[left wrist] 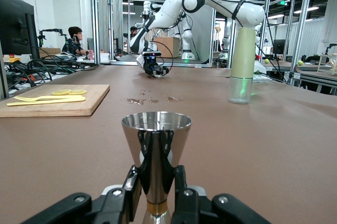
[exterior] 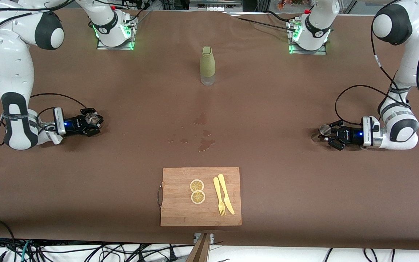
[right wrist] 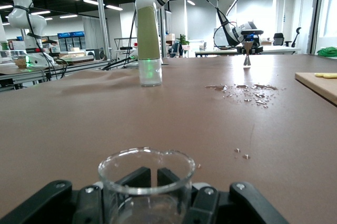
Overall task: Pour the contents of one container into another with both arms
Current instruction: 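Lower the jigger with the left gripper while the right gripper lowers the beaker, then open both grippers, releasing the jigger and beaker on the table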
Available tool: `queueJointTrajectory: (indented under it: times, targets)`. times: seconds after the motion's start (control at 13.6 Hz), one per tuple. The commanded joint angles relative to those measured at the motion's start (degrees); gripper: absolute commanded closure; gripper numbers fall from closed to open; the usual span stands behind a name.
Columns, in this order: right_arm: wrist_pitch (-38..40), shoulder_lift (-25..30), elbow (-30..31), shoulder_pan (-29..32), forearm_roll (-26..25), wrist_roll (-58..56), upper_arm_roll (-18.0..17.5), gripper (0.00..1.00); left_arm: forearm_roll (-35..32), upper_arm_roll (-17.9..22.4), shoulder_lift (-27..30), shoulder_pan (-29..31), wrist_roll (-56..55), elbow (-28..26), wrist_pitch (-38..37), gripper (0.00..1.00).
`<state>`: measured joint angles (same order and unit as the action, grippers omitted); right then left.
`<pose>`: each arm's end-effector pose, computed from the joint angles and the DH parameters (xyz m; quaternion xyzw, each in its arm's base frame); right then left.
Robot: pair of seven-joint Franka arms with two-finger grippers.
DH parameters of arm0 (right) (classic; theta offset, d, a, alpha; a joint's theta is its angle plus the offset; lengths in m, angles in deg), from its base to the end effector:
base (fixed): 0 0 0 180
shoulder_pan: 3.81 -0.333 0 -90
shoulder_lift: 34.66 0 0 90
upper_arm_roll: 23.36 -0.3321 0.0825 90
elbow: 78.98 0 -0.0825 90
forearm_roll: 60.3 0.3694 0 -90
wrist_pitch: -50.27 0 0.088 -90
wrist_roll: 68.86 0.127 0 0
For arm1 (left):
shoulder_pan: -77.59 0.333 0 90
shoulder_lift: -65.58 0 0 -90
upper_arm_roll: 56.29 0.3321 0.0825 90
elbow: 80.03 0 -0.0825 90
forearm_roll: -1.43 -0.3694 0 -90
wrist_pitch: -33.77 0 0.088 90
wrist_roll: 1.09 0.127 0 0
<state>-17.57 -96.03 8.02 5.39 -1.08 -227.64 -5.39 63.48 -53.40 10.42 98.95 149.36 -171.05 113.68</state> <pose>0.5434 -0.1146 0.0650 -0.4544 -0.6103 -0.3605 0.5395 0.5741 0.1194 0.0993 0.5115 -0.5587 0.4322 0.4894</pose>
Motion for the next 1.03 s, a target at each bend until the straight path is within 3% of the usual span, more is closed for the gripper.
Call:
queueJointTrajectory:
  times: [0.0, 0.15, 0.37, 0.52, 0.66, 0.81, 0.88, 0.96]
  targets:
    - [0.0, -1.5, -1.0, 0.3, -1.6, -9.9, 0.4, 1.00, -0.7, 0.5, -1.0, 0.5, 3.4, 3.3, -1.4, 0.01]
    - [-0.2, -1.6, -0.9, 0.2, -1.1, -9.8, 0.3, 1.00, -1.1, 3.4, -0.7, 0.4, 2.7, 5.1, -1.5, 0.00]
    - [-2.0, -2.1, -0.9, 0.1, -0.2, -9.7, -1.1, 1.00, -1.9, 4.4, -0.6, 0.2, 0.0, 6.9, -1.6, 0.00]
    - [-2.7, -2.7, -0.9, 0.0, 0.5, -9.7, -2.0, 1.00, -7.2, 5.9, -0.5, -0.8, -6.2, 8.0, -0.8, 0.00]
    - [-2.9, -3.2, -0.9, -0.1, 1.1, -9.8, -2.1, 1.00, -14.0, 8.7, 0.0, -3.1, -13.1, 11.3, 0.5, 0.00]
    - [-2.9, -3.8, -0.6, -0.3, 1.1, -9.8, -2.1, 0.97, -17.9, 9.1, 0.5, -4.6, -19.9, 15.1, 0.1, 0.00]
    - [-2.7, -3.8, -0.5, -0.3, 1.2, -9.8, -2.1, 0.69, -20.0, 9.1, 1.2, -5.4, -23.8, 15.9, 0.1, 0.00]
    - [-2.5, -3.8, -0.5, -0.3, 1.2, -9.8, -2.1, 0.49, -21.2, 9.0, 2.8, -6.0, -28.1, 16.0, 0.1, 0.00]
